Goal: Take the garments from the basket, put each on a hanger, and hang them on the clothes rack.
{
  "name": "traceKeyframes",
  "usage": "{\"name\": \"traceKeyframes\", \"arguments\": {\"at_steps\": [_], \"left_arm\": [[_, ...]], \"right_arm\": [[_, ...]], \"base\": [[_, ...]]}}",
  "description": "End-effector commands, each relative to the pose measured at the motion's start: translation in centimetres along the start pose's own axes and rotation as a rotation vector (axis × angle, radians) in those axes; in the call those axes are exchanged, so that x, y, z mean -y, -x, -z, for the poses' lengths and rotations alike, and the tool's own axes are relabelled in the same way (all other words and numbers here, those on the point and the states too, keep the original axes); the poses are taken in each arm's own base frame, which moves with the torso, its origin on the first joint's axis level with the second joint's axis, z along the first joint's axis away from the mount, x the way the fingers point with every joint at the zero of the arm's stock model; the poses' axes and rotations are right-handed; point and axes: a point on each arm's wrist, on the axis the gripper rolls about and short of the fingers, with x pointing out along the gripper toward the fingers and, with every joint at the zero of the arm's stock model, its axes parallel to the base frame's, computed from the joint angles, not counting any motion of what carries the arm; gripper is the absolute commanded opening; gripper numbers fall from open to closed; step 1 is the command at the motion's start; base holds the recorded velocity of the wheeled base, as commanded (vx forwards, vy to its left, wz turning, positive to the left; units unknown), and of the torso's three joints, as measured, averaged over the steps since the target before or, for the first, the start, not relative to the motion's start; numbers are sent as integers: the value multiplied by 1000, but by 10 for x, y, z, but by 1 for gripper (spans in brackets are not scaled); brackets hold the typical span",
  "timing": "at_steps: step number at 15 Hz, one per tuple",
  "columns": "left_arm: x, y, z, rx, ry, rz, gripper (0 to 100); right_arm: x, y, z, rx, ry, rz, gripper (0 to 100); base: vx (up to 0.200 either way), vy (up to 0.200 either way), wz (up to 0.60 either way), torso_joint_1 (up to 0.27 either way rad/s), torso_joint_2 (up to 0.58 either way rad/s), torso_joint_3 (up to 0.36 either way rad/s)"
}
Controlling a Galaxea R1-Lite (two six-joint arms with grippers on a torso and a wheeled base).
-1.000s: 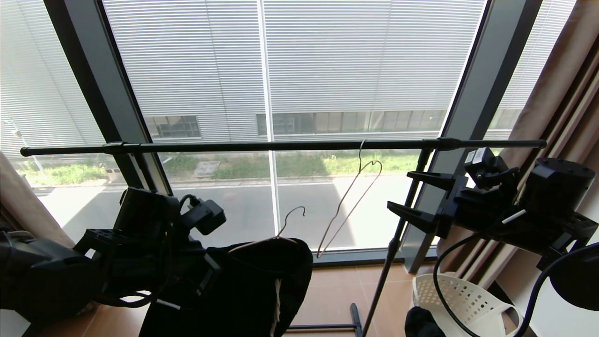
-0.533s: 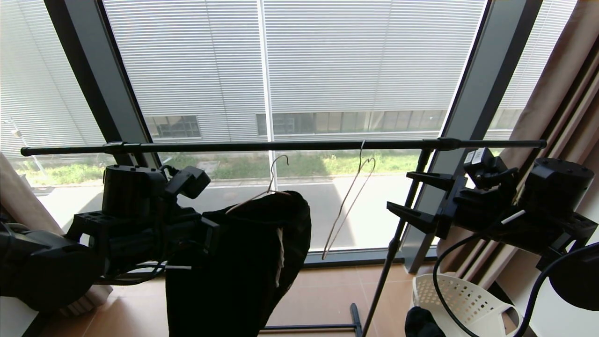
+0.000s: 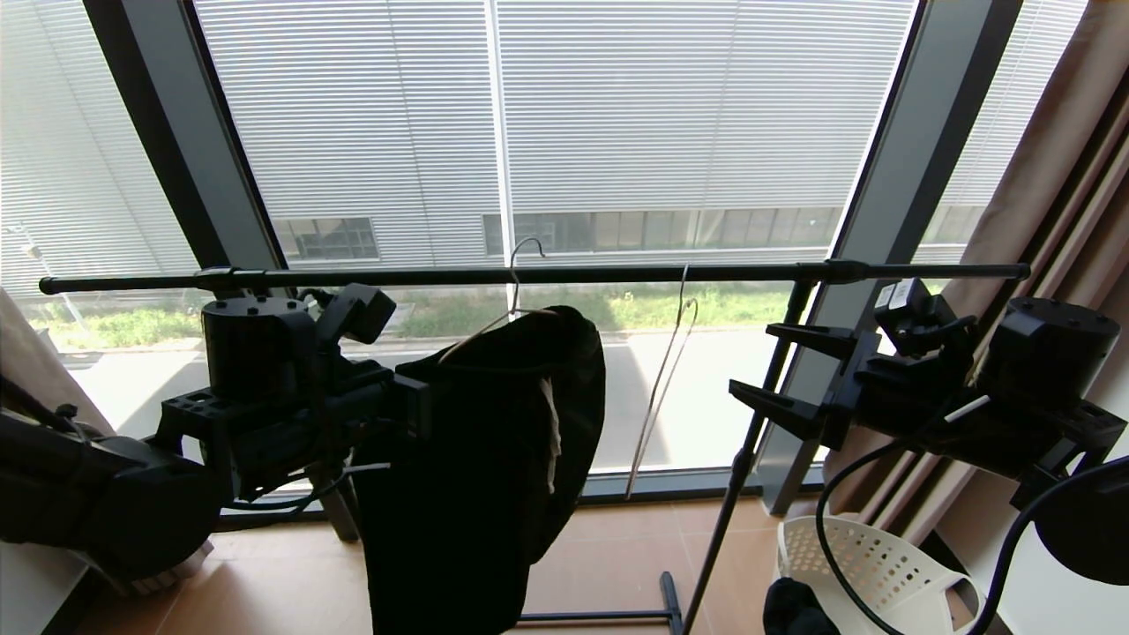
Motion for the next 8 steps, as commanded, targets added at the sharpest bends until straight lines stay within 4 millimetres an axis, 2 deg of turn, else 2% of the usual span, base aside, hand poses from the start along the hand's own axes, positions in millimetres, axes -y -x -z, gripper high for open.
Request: {"name": "traceKeyframes", "arguments": {"at_steps": [1, 4, 8], "left_arm": [[-1, -16, 8, -15, 19, 5, 0], [0, -27, 0, 13, 72, 12, 0], [0, -36, 3, 3, 72, 18, 0]], "right_arm": [[0, 0, 0, -1, 0, -1, 100], [0, 0, 1, -2, -1, -1, 100], [0, 0, 1, -3, -2, -1, 100]], "base": [[0, 0, 0, 0, 0, 0], [0, 0, 0, 0, 0, 0], [0, 0, 0, 0, 0, 0]]}}
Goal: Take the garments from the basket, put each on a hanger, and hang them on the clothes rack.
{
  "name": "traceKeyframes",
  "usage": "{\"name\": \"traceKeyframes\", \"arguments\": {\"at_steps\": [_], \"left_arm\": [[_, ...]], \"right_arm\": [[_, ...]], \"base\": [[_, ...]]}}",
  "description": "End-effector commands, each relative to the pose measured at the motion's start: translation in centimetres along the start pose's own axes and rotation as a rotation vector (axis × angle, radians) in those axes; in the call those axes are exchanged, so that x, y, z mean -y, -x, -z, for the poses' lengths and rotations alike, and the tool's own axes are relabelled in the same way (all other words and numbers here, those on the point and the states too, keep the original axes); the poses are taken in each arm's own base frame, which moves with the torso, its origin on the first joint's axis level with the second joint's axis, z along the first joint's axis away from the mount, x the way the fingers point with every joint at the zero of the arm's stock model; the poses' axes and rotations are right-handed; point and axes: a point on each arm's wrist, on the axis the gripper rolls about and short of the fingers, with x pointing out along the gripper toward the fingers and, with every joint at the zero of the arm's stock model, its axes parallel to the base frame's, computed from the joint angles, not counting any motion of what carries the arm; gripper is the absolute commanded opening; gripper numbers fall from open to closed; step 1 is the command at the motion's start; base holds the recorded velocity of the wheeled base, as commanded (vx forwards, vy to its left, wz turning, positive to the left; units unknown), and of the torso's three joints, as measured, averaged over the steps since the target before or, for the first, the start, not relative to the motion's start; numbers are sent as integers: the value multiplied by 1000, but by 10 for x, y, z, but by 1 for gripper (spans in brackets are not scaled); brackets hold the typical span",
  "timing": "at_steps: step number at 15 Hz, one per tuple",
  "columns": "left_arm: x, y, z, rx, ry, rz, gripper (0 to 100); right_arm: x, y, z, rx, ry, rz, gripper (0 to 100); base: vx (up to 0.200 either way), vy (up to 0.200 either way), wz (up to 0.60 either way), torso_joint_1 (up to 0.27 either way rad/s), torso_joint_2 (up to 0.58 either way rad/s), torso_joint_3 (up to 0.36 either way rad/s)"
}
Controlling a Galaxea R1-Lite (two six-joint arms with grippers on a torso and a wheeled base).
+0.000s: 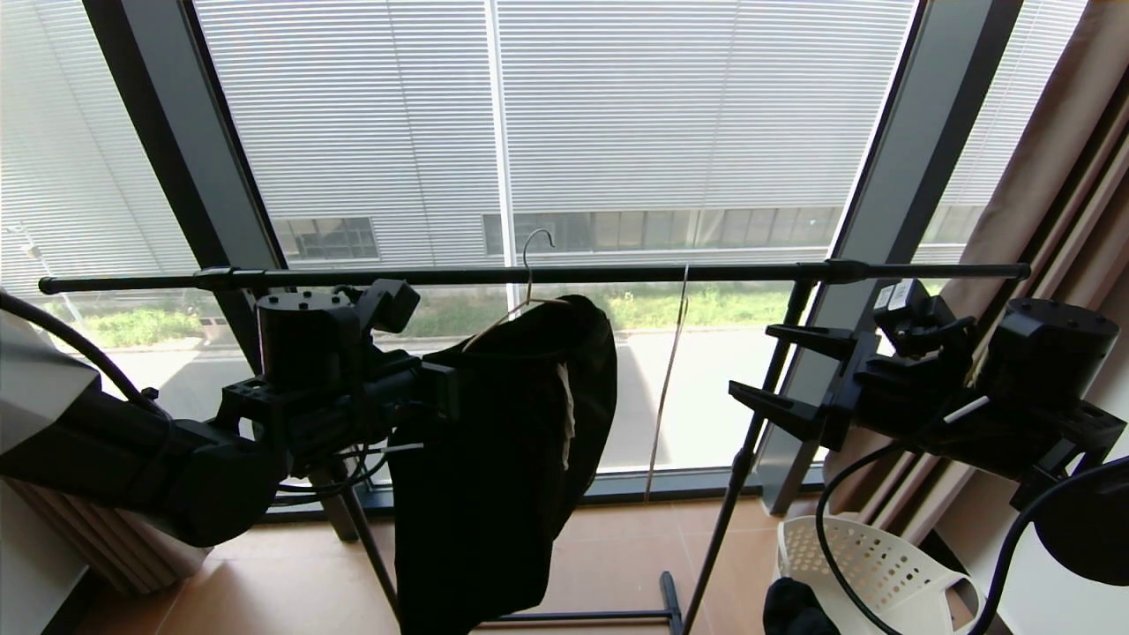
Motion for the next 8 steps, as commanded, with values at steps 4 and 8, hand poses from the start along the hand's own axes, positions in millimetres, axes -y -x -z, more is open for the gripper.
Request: {"name": "traceKeyframes", "arguments": {"at_steps": [4, 8], "left_arm": [[-3, -15, 9, -29, 4, -4, 0], [-4, -21, 12, -36, 5, -3, 0]], "right_arm": [[-1, 0, 1, -2, -1, -3, 100], [-1, 0, 1, -3, -2, -3, 100]], "base": [[0, 0, 0, 0, 0, 0], [0, 0, 0, 0, 0, 0]]}}
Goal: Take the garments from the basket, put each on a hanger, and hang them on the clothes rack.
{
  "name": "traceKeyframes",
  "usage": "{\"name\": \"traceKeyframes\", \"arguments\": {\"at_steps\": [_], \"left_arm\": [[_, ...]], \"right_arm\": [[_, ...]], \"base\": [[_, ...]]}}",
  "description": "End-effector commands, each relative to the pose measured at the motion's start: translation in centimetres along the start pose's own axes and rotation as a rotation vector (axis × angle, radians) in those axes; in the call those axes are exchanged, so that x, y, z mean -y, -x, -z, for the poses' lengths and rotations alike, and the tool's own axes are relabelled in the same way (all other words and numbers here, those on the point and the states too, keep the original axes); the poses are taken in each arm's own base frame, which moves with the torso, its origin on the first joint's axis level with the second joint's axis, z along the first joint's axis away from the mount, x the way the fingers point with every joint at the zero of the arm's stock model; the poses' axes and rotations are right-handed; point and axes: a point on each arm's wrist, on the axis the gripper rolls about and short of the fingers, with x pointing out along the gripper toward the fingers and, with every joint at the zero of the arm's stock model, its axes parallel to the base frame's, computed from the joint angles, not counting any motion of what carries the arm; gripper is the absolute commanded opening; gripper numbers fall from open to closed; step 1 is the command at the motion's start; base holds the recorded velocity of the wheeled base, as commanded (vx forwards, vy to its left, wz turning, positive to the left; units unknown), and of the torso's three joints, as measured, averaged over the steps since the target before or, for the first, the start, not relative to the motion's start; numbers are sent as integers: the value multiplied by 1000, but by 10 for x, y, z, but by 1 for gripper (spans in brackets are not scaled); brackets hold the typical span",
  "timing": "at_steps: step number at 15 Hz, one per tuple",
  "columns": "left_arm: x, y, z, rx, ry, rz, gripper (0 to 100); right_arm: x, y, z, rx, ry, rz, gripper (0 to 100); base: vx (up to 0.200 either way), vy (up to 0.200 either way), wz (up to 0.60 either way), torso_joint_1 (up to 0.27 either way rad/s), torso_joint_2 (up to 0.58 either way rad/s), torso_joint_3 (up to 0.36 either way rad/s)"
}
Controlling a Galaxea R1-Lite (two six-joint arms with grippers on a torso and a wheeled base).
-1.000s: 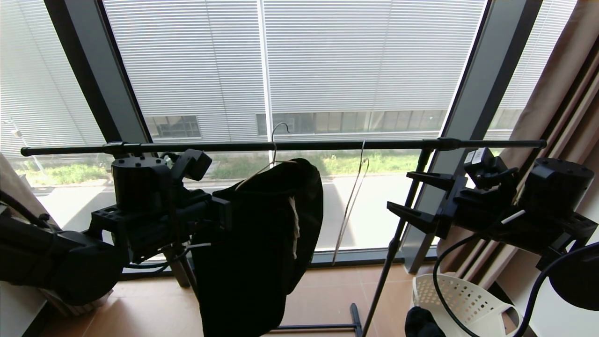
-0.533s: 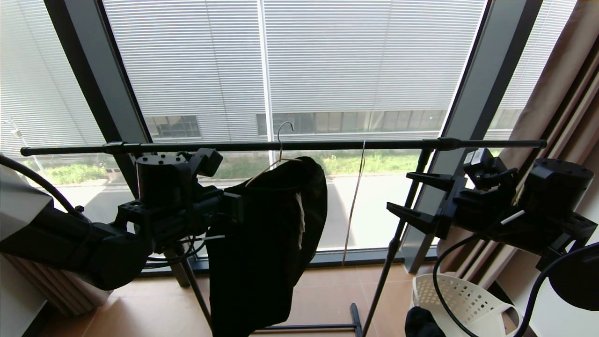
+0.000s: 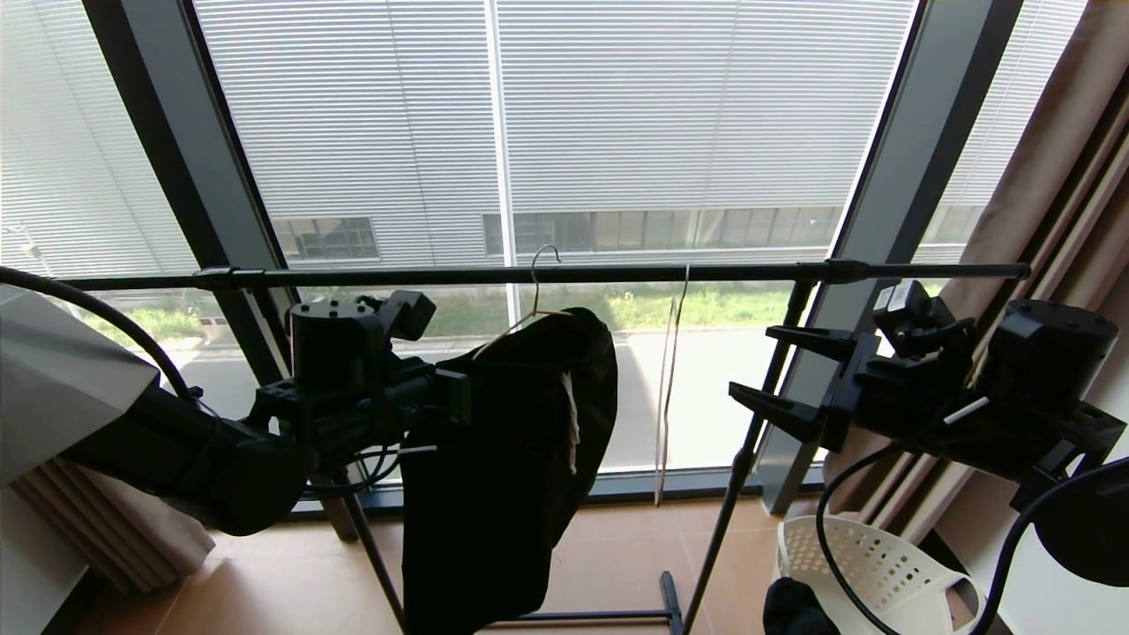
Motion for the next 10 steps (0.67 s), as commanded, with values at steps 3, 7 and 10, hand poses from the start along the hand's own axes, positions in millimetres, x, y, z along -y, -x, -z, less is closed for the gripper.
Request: {"name": "traceKeyframes", "arguments": {"at_steps": [3, 7, 10], "left_arm": [[-1, -6, 7, -24, 4, 1, 0], [-2, -9, 12, -40, 3, 0, 0], [-1, -9, 12, -39, 2, 2, 0]], "right_arm": [[1, -2, 3, -8, -6, -2, 100], [1, -2, 4, -10, -6, -3, 100], [1, -3, 4, -10, -6, -3, 100]], "base": [[0, 0, 0, 0, 0, 0], [0, 0, 0, 0, 0, 0], [0, 0, 0, 0, 0, 0]]}}
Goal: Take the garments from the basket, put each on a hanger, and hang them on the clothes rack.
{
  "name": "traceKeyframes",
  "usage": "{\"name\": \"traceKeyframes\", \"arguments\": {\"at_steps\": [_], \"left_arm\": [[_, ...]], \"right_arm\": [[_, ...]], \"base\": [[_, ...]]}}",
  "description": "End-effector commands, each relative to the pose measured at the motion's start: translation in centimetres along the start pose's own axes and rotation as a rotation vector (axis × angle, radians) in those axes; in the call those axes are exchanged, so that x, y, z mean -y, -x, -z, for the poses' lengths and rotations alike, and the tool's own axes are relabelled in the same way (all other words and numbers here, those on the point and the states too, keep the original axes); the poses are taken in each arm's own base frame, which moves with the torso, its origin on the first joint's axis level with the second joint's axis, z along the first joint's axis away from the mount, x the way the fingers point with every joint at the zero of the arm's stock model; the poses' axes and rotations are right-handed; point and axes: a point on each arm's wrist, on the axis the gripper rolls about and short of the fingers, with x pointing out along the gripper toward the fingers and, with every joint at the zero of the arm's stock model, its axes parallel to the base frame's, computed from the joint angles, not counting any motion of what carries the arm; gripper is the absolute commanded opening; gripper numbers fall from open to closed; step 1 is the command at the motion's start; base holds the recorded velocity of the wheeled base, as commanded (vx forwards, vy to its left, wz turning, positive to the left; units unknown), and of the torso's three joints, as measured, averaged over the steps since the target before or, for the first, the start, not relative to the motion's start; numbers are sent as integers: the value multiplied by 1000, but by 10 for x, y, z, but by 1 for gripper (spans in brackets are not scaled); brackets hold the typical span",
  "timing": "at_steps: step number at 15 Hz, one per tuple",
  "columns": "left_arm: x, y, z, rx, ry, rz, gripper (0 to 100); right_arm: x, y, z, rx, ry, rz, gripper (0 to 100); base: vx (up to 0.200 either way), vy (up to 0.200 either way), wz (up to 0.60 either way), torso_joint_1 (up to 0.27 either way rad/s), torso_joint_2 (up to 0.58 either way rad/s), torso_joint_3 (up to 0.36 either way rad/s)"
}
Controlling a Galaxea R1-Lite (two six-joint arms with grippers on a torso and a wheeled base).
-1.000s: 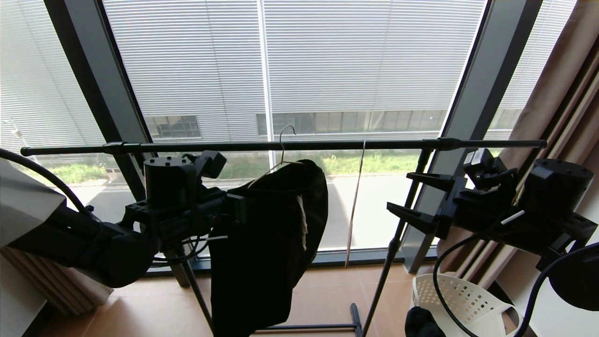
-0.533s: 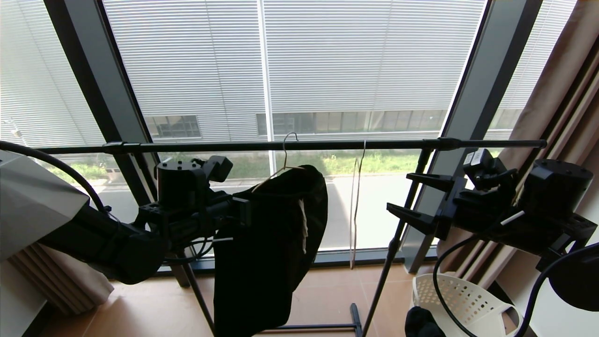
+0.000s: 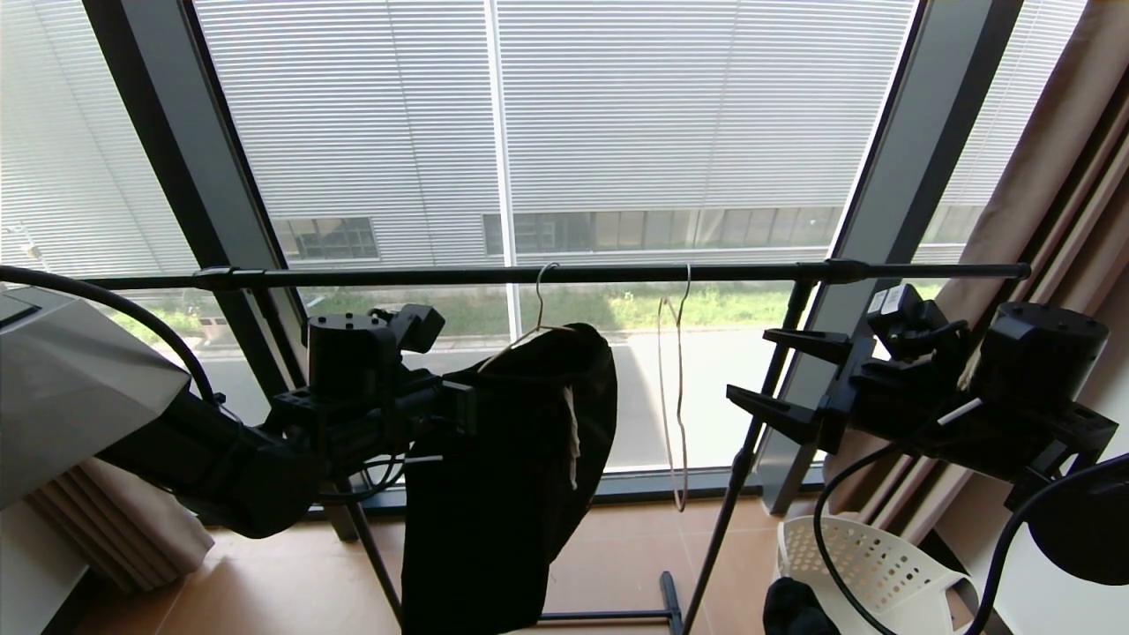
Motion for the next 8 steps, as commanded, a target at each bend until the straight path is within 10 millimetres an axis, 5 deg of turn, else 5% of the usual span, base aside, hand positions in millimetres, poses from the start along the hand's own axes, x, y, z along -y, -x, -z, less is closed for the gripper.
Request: {"name": "traceKeyframes", "arguments": {"at_steps": [1, 2, 3, 8], "left_arm": [[0, 0, 0, 1, -1, -1, 0], [0, 0, 0, 0, -1, 1, 0], [0, 0, 0, 0, -1, 2, 100], [4, 13, -1, -1, -17, 2, 100]], "right_arm": [[0, 0, 0, -1, 0, -1, 100], [0, 0, 0, 0, 1, -1, 100], [0, 0, 0, 0, 1, -1, 100], [0, 0, 0, 1, 2, -1, 100]], "base": [[0, 0, 0, 0, 0, 0], [0, 0, 0, 0, 0, 0], [0, 0, 0, 0, 0, 0], [0, 0, 0, 0, 0, 0]]}}
